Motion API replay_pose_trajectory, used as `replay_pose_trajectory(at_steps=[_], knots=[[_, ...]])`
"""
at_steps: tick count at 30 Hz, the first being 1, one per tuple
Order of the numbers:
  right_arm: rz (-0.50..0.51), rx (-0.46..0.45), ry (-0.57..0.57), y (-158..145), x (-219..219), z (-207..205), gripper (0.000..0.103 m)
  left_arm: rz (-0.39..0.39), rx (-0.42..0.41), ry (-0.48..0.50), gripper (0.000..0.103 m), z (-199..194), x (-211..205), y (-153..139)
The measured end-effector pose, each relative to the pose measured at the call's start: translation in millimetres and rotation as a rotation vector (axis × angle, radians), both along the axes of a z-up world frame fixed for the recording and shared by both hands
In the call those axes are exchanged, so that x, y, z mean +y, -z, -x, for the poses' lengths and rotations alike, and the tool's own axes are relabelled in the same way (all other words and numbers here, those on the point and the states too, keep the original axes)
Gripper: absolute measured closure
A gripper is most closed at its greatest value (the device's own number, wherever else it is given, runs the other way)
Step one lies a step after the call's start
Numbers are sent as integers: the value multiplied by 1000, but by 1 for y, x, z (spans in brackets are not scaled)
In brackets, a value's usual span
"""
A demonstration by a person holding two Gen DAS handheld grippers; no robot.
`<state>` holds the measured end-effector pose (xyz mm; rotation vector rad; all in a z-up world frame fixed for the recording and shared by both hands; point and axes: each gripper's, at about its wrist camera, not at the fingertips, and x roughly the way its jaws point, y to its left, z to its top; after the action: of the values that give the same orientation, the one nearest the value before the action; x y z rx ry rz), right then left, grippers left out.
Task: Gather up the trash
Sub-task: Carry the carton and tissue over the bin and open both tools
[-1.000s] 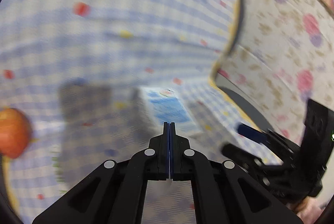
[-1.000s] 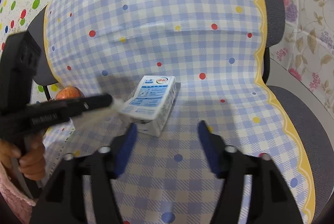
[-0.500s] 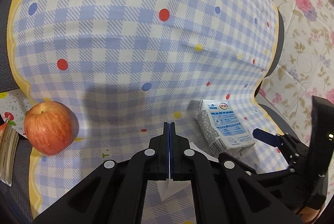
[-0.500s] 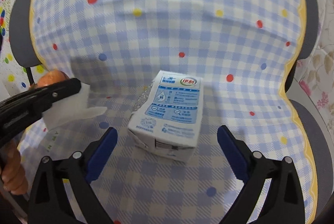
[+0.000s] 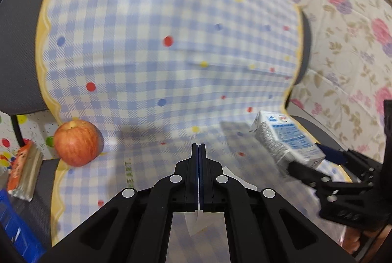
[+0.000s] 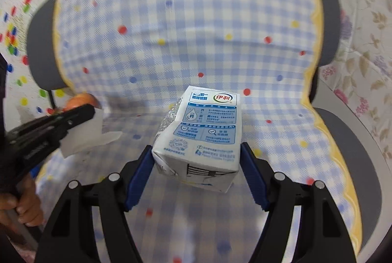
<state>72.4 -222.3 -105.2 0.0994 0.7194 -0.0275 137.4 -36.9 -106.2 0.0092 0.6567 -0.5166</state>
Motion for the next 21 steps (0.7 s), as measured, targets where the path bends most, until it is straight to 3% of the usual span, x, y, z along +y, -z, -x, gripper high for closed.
replay_pose_trajectory(at_steps=[7,21], knots=[[5,-48,45,-26,-7,92,33,-10,-52,63,103,76,-19,-15],[36,-52,227,-20,-36,229,33,-16,-86,254,103,195,-78,-14]])
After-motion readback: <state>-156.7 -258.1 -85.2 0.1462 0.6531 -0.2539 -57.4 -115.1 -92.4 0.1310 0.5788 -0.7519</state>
